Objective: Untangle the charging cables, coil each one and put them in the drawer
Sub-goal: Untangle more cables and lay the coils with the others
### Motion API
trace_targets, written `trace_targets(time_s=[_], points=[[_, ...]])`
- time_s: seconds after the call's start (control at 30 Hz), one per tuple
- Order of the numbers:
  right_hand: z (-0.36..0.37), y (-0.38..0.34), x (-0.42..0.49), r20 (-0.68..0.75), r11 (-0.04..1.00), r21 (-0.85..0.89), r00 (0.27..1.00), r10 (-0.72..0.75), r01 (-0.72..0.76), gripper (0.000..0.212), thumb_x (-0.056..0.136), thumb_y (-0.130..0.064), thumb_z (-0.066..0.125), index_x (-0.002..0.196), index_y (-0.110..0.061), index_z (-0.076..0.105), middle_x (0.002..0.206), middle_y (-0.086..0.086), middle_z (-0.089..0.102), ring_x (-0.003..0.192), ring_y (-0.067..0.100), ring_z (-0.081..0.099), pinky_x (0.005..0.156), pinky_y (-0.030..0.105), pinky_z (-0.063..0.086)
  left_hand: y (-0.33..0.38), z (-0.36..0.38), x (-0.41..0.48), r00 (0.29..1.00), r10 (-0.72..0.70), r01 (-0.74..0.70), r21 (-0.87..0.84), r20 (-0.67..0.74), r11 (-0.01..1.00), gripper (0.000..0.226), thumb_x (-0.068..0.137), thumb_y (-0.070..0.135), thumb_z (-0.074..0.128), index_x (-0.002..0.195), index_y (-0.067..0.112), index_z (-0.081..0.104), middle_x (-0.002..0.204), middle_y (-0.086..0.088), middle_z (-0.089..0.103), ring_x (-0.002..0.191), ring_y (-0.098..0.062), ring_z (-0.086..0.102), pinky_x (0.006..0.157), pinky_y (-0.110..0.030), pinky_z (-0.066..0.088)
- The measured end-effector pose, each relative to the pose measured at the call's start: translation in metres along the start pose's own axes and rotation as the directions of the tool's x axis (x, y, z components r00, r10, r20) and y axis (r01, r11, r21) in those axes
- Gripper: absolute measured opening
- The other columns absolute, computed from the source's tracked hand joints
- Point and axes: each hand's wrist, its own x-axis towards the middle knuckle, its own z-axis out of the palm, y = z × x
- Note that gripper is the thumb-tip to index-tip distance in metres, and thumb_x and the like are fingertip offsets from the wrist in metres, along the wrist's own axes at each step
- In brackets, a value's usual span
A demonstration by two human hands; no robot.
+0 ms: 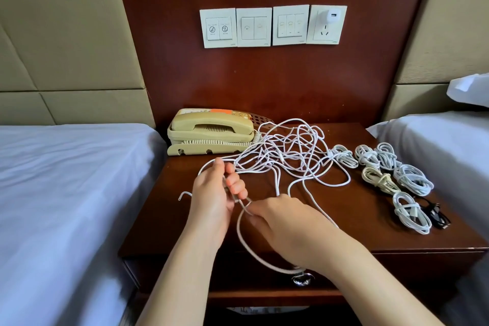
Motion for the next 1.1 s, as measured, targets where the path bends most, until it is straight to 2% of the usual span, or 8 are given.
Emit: trace_targets(time_s=[0.2,0.3,0.4,0.57,0.63,0.7,0.93,1.1], points=[[-0.017,-0.009,-0.006,-0.068,0.998,0.011,0.996,-0.062,0.063,0.027,0.098,-0.031,0.044,0.072,-0.023,0.040,0.065,-0.005,0.039,0.068,0.023,0.042,0.054,0.033,0.031,-0.004,-0.008,0.003,0.983,0.176,-0.181,0.308,0.045,0.934,0.039,0.103,0.021,0.029,0.071,0.006,0.046,0.040,0.006,0.043,0.036,-0.007,0.042,0.039,-0.017,0.037],[-0.022,-0.005,-0.007,-0.191,0.996,0.003,0.978,-0.087,0.089,0.020,0.096,-0.032,0.048,0.081,-0.021,0.054,0.074,-0.001,0.055,0.072,0.025,0.051,0.061,0.033,0.039,-0.008,-0.006,0.000,0.975,0.194,-0.223,0.520,0.111,0.824,0.044,0.103,0.019,0.031,0.066,0.008,0.051,0.040,0.005,0.048,0.035,-0.006,0.045,0.039,-0.016,0.038],[-0.022,0.005,-0.004,-0.289,0.994,0.058,0.955,-0.072,0.092,0.017,0.092,-0.031,0.052,0.084,-0.021,0.064,0.080,-0.001,0.066,0.074,0.023,0.057,0.067,0.037,0.047,-0.011,-0.005,-0.004,0.974,0.066,-0.194,0.642,0.218,0.742,0.056,0.102,0.027,0.031,0.053,0.014,0.052,0.041,0.001,0.048,0.038,-0.012,0.044,0.045,-0.022,0.036],[-0.019,0.028,0.003,-0.326,0.960,0.259,0.945,-0.015,0.105,0.016,0.090,-0.030,0.058,0.076,-0.023,0.059,0.067,-0.005,0.065,0.065,0.008,0.059,0.065,0.032,0.048,-0.010,0.000,-0.012,0.948,-0.203,0.024,0.579,0.247,0.815,0.063,0.098,0.052,0.021,0.056,0.012,0.047,0.045,-0.003,0.043,0.039,-0.017,0.042,0.041,-0.022,0.035],[-0.019,0.033,0.004,-0.333,0.954,0.281,0.943,-0.006,0.106,0.016,0.089,-0.030,0.061,0.076,-0.021,0.062,0.060,-0.007,0.058,0.059,0.007,0.052,0.056,0.020,0.037,-0.010,0.003,-0.016,0.911,-0.291,0.079,0.569,0.292,0.819,0.065,0.094,0.058,0.018,0.057,0.013,0.047,0.047,-0.004,0.040,0.038,-0.016,0.039,0.040,-0.022,0.033],[-0.017,0.037,0.004,-0.331,0.945,0.310,0.944,0.000,0.109,0.019,0.088,-0.031,0.064,0.074,-0.018,0.062,0.058,-0.007,0.057,0.058,0.007,0.048,0.054,0.018,0.031,-0.011,0.006,-0.019,0.877,-0.350,0.113,0.568,0.329,0.816,0.066,0.091,0.061,0.017,0.059,0.011,0.046,0.048,-0.004,0.038,0.037,-0.014,0.035,0.038,-0.021,0.030],[-0.014,0.051,0.008,-0.317,0.809,0.569,0.947,0.050,0.148,0.036,0.080,-0.030,0.073,0.060,-0.013,0.049,0.050,-0.009,0.037,0.048,0.004,0.029,0.048,0.016,0.025,-0.007,0.005,-0.020,0.793,-0.470,0.194,0.571,0.388,0.798,0.063,0.086,0.065,0.023,0.061,0.010,0.042,0.045,0.005,0.025,0.034,-0.004,0.020,0.036,-0.015,0.018],[-0.009,0.052,0.011,-0.248,0.617,0.760,0.969,-0.011,0.201,0.039,0.082,-0.031,0.060,0.066,0.004,0.052,0.053,0.000,0.047,0.051,0.007,0.036,0.052,0.016,0.028,-0.003,0.001,-0.020,0.735,-0.471,0.172,0.538,0.488,0.825,0.051,0.077,0.061,0.039,0.054,0.015,0.040,0.044,0.008,0.019,0.035,-0.003,0.016,0.035,-0.014,0.019]])
